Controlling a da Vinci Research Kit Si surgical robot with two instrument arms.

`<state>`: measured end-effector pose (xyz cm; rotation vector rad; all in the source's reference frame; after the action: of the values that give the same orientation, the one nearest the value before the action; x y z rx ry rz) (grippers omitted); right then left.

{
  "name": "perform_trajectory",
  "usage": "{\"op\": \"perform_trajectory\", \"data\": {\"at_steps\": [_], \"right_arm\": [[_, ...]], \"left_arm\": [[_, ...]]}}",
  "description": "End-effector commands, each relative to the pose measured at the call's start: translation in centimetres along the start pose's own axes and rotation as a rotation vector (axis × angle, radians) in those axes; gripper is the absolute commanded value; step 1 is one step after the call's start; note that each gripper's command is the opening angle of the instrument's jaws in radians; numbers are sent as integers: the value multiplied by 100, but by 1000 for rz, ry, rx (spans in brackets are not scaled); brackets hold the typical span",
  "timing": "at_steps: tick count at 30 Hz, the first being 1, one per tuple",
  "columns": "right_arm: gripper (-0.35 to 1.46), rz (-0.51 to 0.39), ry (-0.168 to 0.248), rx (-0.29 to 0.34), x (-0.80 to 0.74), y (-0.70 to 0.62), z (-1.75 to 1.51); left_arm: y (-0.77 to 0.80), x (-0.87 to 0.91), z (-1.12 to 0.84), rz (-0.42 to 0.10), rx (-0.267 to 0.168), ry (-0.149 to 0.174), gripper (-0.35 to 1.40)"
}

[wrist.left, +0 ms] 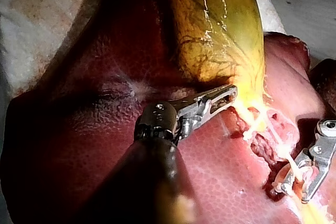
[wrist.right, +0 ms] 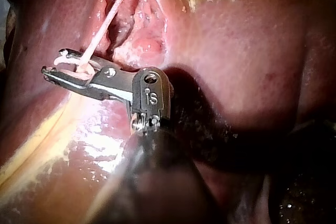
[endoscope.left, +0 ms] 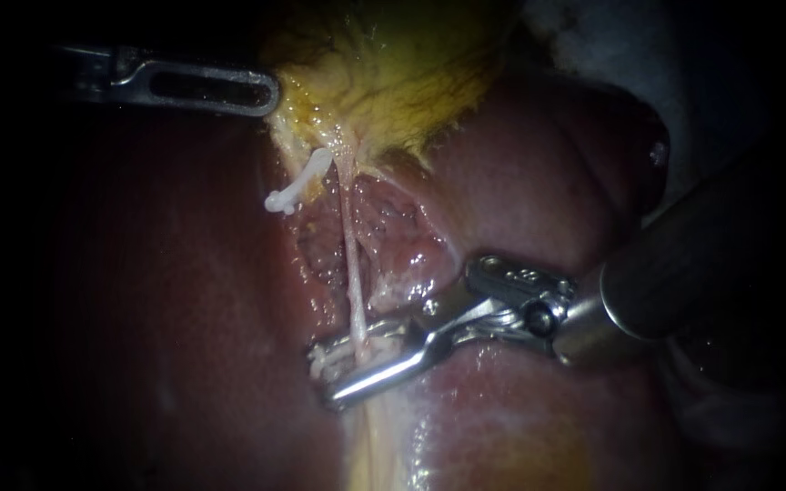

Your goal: Clipping first clip right tube

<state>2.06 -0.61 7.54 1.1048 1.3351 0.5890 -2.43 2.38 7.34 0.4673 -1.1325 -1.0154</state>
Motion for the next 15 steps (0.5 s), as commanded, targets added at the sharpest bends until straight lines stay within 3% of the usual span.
{"op": "perform_trajectory", "data": {"at_steps": [1, 2, 3, 15], "right_arm": [[-13, -1, -1, 1, -1, 0, 0], [-33, -1, -1, 1, -1, 1, 0], [-35, -1, -1, 1, -1, 1, -1], [-35, -1, -15, -11, -1, 5, -5]], "left_arm": [[0, 0, 0, 0, 0, 0, -35], [0, 0, 0, 0, 0, 0, -35], [0, 0, 0, 0, 0, 0, -35], [0, 0, 0, 0, 0, 0, -35]]}}
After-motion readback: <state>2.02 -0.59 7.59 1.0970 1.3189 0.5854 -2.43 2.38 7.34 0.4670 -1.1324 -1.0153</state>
